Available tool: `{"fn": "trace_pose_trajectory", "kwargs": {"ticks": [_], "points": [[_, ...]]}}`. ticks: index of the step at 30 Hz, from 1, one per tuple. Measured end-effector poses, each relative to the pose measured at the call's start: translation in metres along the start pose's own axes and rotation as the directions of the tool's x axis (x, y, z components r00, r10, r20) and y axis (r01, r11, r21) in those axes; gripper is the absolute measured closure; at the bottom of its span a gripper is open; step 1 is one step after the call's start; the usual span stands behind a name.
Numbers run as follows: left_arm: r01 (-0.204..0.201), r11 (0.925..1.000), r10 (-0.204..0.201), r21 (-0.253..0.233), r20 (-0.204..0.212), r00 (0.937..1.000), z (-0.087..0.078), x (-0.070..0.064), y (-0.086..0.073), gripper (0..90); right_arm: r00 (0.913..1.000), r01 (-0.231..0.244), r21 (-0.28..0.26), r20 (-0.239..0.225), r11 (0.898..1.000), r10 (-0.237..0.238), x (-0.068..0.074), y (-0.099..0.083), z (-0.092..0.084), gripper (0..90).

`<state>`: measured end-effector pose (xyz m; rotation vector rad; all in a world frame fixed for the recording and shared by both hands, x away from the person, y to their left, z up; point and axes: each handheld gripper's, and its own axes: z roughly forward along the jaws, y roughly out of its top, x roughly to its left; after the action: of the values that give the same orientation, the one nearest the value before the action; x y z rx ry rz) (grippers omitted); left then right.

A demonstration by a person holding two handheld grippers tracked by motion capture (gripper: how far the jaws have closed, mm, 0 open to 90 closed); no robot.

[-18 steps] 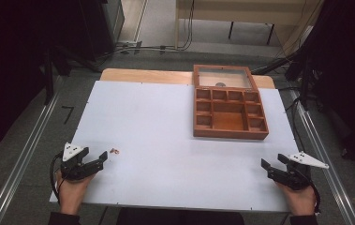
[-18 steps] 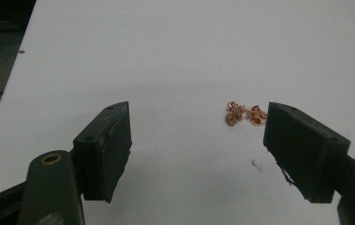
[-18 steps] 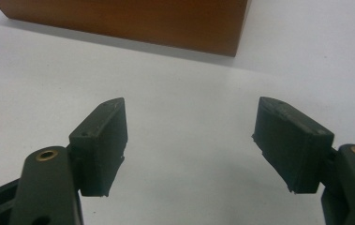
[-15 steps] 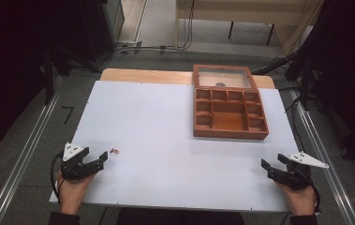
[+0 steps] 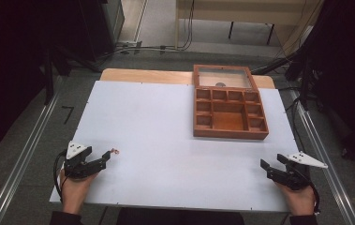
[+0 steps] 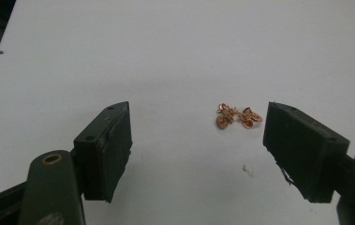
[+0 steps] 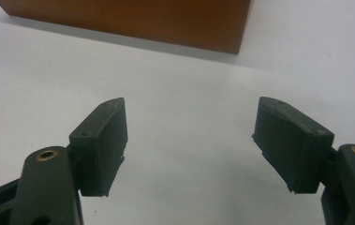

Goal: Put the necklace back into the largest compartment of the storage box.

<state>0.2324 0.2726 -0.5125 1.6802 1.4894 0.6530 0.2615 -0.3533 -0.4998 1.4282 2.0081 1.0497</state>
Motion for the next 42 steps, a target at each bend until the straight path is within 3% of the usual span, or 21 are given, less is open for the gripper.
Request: {"fn": "trace_pose_trajectory", "kwargs": {"ticks": [14, 27, 38, 42], "points": [[-0.012, 0.9995, 0.011, 0.030, 0.036, 0.9993, 0.013, -0.005, 0.005, 30.4, 1.0000, 0.003, 0.001, -0.001, 1.000, -0.003, 0.000, 0.000, 0.001, 24.5], [-0.013, 0.9992, 0.012, 0.037, 0.046, 0.9989, 0.020, -0.006, 0.008, 48.3, 1.0000, 0.008, 0.006, -0.002, 1.000, -0.008, 0.001, 0.000, 0.002, 24.6], [-0.038, 0.9973, 0.034, 0.063, 0.057, 0.9978, 0.026, -0.008, 0.010, 64.7, 0.9999, 0.011, 0.011, -0.002, 1.000, -0.011, 0.002, 0.000, 0.002, 24.7], [-0.059, 0.9958, 0.055, 0.070, 0.050, 0.9972, 0.028, -0.009, 0.011, 65.9, 0.9999, 0.011, 0.011, -0.002, 1.000, -0.011, 0.002, 0.000, 0.002, 24.8]]}}
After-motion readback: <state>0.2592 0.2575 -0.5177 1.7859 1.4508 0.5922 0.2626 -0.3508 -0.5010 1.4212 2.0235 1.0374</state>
